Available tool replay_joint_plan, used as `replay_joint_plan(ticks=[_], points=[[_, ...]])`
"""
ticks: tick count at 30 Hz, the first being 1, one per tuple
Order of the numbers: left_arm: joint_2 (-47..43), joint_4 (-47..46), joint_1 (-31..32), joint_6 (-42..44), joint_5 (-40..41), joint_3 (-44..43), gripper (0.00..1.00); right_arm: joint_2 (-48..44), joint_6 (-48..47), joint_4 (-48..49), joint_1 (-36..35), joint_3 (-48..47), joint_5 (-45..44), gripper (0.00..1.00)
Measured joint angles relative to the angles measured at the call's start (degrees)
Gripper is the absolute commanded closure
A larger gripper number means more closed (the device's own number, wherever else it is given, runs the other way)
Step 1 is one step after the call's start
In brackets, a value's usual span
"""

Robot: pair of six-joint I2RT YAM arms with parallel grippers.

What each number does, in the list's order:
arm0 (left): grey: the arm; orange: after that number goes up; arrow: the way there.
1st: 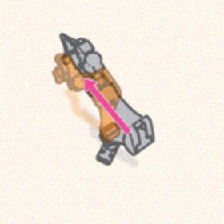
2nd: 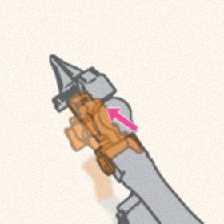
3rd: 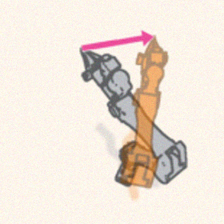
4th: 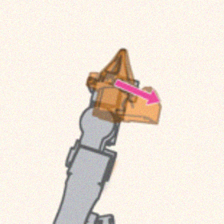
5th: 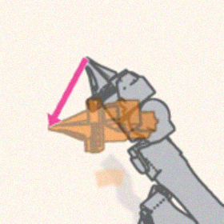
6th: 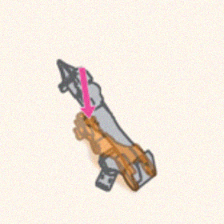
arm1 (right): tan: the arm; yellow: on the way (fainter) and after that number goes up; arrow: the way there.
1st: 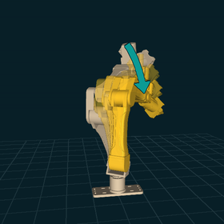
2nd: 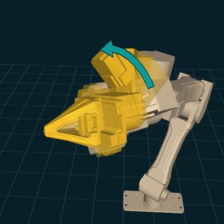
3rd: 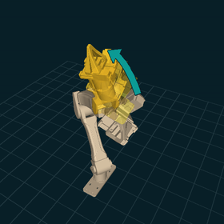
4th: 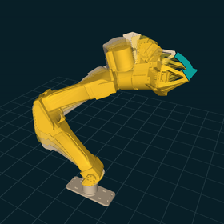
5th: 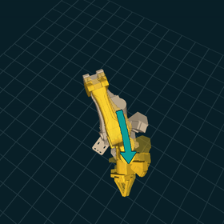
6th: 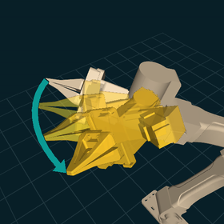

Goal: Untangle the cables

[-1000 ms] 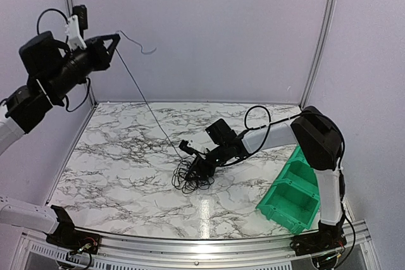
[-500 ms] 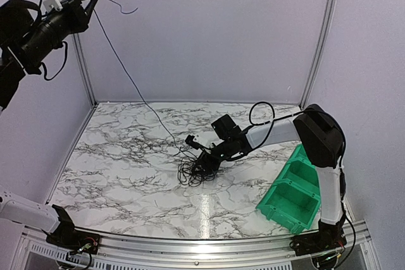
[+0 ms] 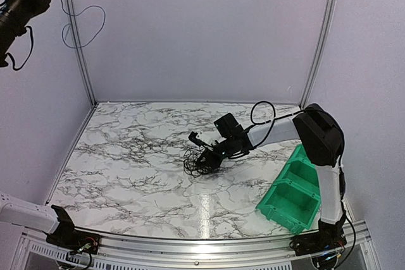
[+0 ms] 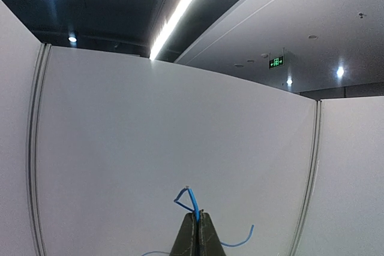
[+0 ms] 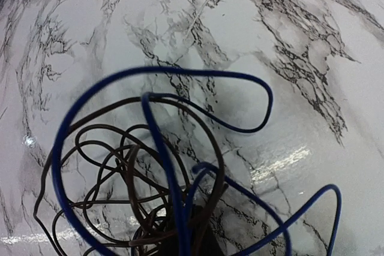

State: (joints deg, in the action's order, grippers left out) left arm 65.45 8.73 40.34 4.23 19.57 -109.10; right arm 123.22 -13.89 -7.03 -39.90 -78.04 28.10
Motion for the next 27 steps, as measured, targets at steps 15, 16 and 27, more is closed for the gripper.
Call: replay_joint_plan(ticks=[15,16,27], points=[[-4.35,1.84,0.00,-3.34,-1.18,32.83,1.00,-9.27,-6.47,-14.19,0.44,-5.29,-5.44,0.33],[-5.03,2.12,0.00,-3.32,-1.44,34.27,1.00,-10.60,-7.15,-15.10,0.44,-6.29,-5.40,0.33],[-6.84,2.19,-0.02,-3.41,-13.86,46.12,1.00,-19.56,-12.74,-19.50,-0.26,-18.08,-7.65,0.40]])
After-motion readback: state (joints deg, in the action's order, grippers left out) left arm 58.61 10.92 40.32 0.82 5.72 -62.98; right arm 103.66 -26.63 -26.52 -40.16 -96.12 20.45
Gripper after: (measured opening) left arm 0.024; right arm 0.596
